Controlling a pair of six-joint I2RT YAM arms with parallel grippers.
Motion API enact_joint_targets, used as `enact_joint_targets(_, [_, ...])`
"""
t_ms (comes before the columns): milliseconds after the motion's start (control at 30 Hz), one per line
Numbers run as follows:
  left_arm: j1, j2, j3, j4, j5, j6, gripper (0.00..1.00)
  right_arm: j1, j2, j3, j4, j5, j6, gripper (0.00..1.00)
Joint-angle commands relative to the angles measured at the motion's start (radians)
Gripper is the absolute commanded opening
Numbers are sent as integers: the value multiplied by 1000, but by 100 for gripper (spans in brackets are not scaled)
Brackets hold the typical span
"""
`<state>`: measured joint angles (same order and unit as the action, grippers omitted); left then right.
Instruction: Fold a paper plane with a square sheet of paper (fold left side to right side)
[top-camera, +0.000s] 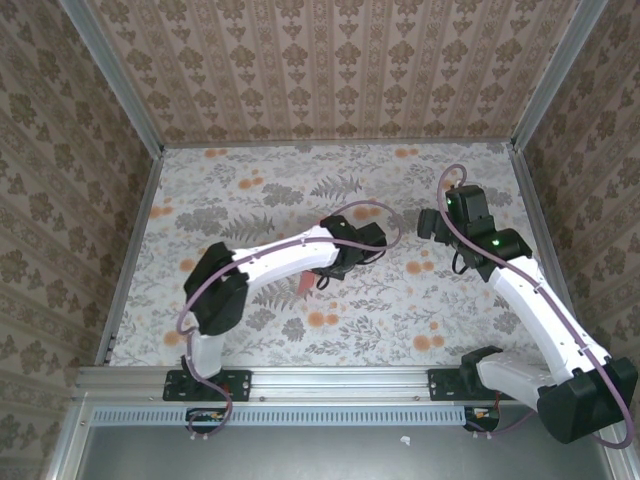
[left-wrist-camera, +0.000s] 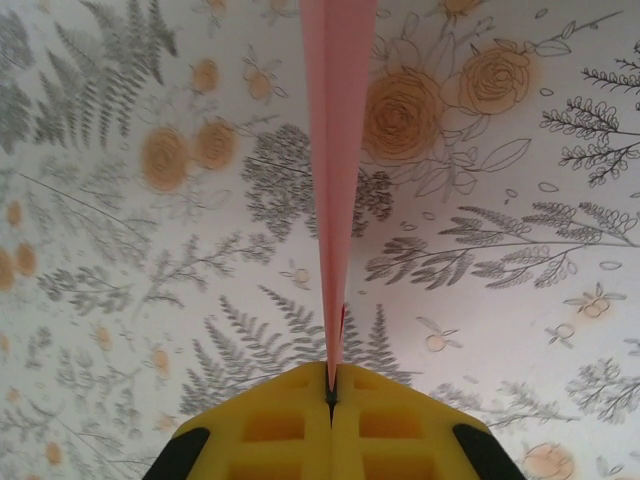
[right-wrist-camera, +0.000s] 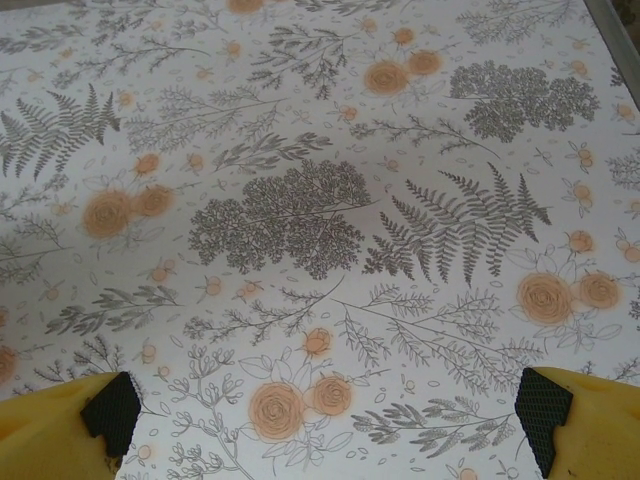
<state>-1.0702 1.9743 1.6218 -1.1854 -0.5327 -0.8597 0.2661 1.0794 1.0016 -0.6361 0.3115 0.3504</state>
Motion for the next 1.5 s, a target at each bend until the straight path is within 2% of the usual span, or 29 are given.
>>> enact_joint_targets(0, [19, 58, 57, -59, 79, -72, 0, -7, -19, -14, -21, 33, 2, 100])
enact_joint_targets(233, [53, 110, 62, 69, 239, -21, 0, -8, -6, -9, -16, 12, -1, 100])
enact_joint_targets(333, [76, 101, 47, 153, 331, 26, 22, -9, 6, -2, -20, -7, -6, 100])
enact_joint_targets(433, [107, 62, -13, 256, 429, 58, 36, -9, 21, 10, -30, -35, -7, 100])
enact_joint_targets(600, [148, -55, -145, 461, 579, 107, 51, -9, 42, 22, -21, -142, -19, 100])
enact_joint_targets(733, [187, -203, -263, 583, 614, 165, 63, -5, 75, 16, 33, -350, -25, 97])
enact_joint_targets(867, [289, -357, -433, 721, 693, 184, 67, 33, 163, 2, 148, -584, 40, 84])
enact_joint_targets(967, [388, -432, -560, 833, 797, 186, 67, 98, 265, 4, 245, -699, 108, 72])
enact_joint_targets(1133, [537, -508, -735, 1007, 936, 178, 66, 222, 484, 83, 350, -747, 179, 63])
enact_joint_targets(1300, [639, -526, -860, 1113, 1028, 177, 65, 273, 669, 202, 380, -747, 199, 58])
enact_joint_targets(1467, [670, -515, -928, 1151, 1064, 179, 63, 286, 853, 334, 366, -749, 205, 55])
